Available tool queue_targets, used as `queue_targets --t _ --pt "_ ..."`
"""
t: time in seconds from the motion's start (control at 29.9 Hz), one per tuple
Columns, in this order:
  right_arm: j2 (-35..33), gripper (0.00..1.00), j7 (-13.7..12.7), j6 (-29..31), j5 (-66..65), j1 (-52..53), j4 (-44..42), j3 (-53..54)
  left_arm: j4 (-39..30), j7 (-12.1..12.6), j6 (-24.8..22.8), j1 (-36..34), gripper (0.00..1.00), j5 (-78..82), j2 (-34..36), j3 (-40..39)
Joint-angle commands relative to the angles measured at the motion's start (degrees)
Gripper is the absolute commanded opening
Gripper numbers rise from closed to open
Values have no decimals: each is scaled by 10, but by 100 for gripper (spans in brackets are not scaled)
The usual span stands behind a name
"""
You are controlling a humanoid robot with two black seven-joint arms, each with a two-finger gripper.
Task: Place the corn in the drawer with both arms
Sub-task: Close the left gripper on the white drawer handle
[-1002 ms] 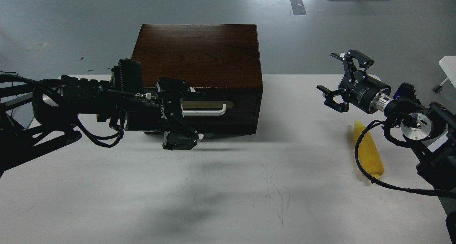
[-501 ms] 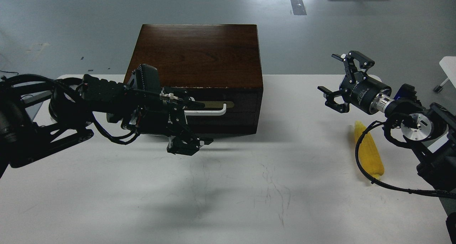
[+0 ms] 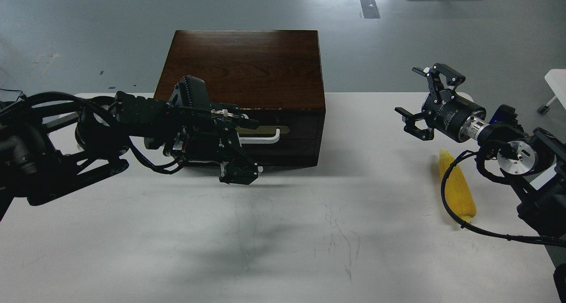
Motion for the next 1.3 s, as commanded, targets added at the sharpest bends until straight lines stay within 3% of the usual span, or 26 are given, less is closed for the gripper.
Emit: queue_targets --t 0.0,0.3,0.6,1.27 --pt "0 100 0 -3 0 0 0 0 1 3 1 1 98 -8 5 0" --pt "1 100 0 -4 0 0 0 0 1 4 1 13 98 -3 11 7" --pt "1 100 0 -4 0 -1 -1 0 23 28 0 13 98 1 3 8" --pt "0 100 0 -4 0 -2 -1 -1 23 25 0 30 98 28 9 9"
